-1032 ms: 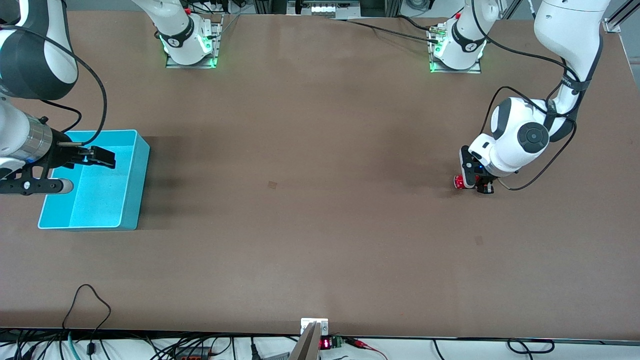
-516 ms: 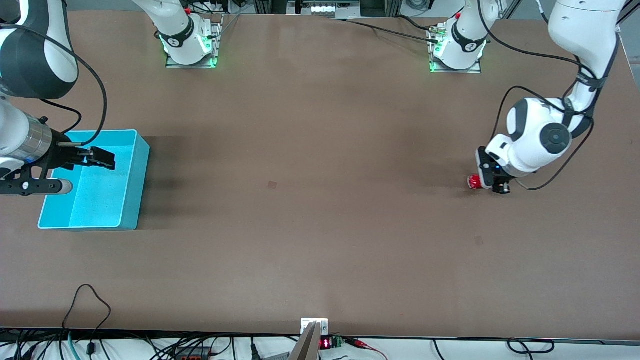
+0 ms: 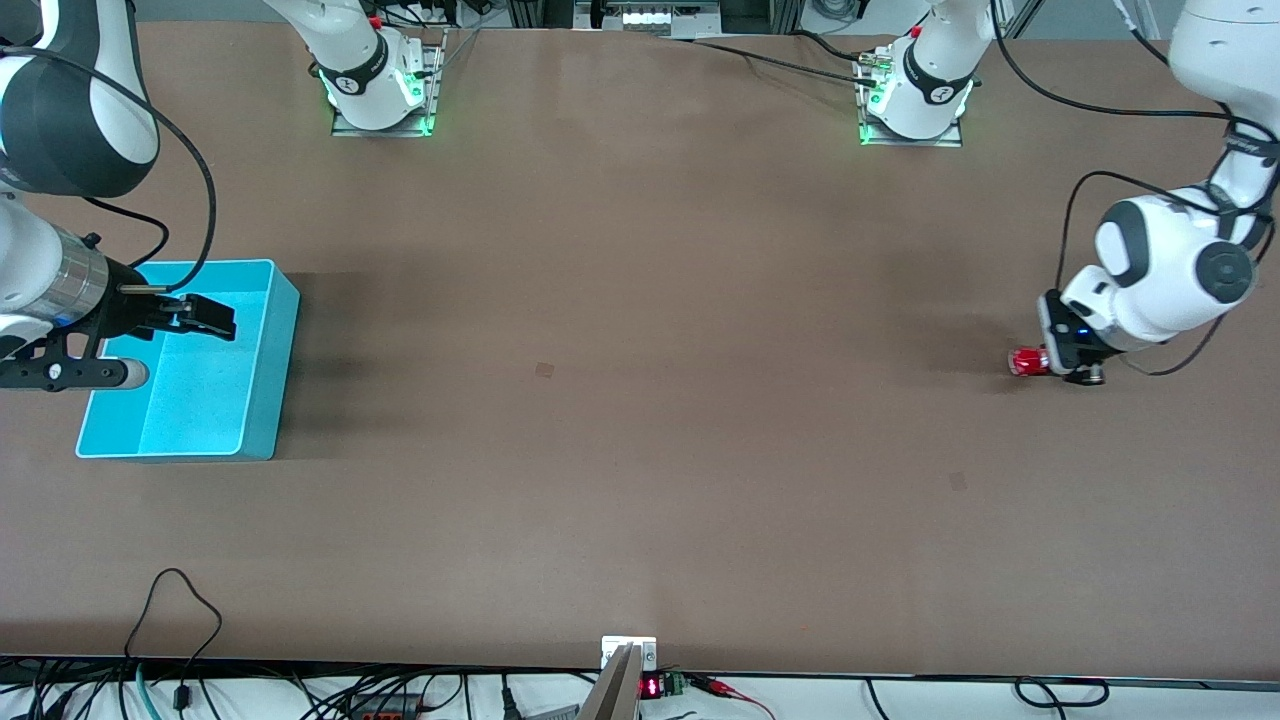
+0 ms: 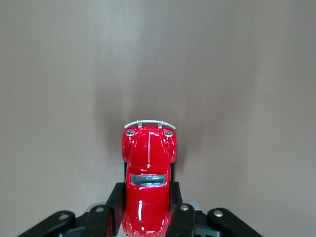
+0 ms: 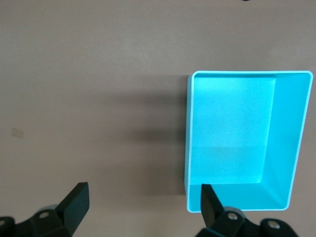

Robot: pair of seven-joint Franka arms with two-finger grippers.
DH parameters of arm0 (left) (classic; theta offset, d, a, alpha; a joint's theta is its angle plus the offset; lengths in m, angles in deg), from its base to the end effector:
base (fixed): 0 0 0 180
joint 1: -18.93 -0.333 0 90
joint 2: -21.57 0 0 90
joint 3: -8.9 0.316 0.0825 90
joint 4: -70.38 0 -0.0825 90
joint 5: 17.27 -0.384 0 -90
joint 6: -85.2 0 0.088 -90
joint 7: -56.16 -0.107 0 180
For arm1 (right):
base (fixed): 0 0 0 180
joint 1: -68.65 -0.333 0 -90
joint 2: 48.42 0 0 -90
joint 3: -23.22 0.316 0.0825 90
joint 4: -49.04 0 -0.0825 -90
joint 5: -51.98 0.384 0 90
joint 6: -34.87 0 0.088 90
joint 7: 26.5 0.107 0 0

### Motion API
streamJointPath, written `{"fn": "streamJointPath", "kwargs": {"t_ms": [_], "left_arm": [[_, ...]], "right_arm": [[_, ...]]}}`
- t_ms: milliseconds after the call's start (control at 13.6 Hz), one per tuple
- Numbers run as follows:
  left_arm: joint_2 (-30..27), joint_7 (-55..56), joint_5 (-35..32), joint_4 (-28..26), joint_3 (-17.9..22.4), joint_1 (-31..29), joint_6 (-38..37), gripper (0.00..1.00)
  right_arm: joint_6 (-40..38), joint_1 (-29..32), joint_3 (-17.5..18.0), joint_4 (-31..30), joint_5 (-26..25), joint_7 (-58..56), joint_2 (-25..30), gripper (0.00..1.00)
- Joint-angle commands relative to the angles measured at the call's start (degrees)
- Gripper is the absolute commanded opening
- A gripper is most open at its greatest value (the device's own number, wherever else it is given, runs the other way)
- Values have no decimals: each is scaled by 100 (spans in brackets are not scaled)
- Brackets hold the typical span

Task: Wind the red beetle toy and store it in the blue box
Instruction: 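Drag the held car backward along the table with the left gripper, then open the left gripper, releasing the car to roll toward the box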

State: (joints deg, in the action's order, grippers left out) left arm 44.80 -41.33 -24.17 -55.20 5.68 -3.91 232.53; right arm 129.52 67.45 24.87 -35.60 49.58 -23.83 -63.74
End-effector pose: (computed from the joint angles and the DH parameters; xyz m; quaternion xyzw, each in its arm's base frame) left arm 0.5237 0.1841 0.1962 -0.7460 0.6656 0.0240 0.0005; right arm 0.6328 0.0253 0.5162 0.9988 0.0039 -0.0454 0.0192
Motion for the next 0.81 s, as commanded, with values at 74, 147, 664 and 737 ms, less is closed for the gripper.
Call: {"fn": "streamJointPath", "kwargs": {"t_ms": [74,147,664,737], "left_arm": [[359,-139,-128,218,-39,-441,-283,30],[306,-139,-128,262,-48,-449,-510,40],[-766,-60,-40,1578,-891,-117,-3111,100],[-801,-68,-40,1772,-900,32,-3340,100]], "right_arm": [[-43,-20,11,44,81,147,37,100],[-43,-11,11,36,81,147,37,100],[-34,-3,11,44,81,147,37,100],[-34,-2,11,44,81,147,29,100]]}}
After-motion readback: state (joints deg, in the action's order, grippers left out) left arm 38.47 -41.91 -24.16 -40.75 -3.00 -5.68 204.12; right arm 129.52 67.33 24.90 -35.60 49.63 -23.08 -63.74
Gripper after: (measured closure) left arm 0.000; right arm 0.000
